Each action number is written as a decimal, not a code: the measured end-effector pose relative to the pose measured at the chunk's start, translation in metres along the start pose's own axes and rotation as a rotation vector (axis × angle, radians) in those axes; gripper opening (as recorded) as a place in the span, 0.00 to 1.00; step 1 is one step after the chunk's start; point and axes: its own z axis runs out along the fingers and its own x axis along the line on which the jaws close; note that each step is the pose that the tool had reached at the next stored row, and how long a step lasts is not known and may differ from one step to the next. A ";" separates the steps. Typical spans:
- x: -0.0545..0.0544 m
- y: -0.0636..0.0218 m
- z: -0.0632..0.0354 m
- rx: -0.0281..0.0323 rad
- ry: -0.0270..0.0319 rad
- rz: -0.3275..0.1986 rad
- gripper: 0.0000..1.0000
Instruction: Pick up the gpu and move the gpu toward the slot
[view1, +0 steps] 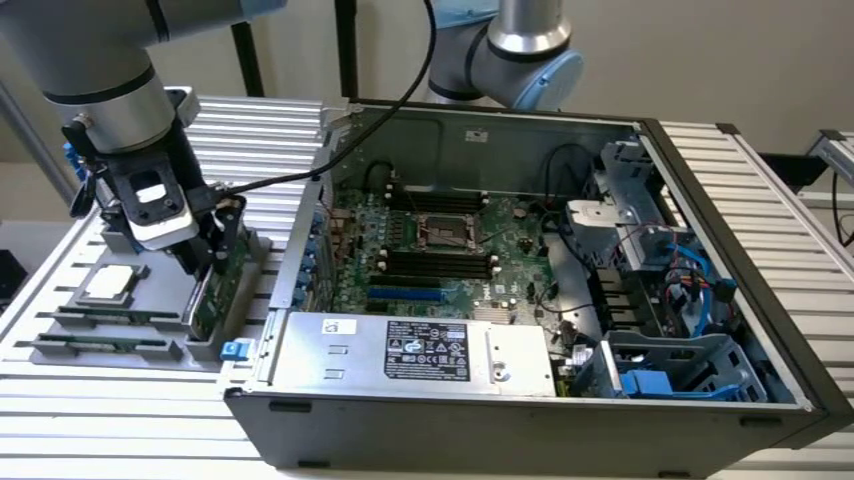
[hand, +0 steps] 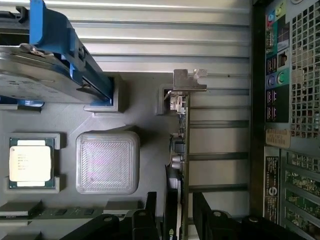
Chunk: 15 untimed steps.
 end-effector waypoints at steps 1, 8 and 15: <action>0.000 0.0003 0.0007 0.0000 0.0000 0.000 0.42; 0.000 0.0032 0.0055 0.0002 -0.0018 0.000 0.42; 0.001 0.0054 0.0077 0.0011 -0.0025 0.000 0.42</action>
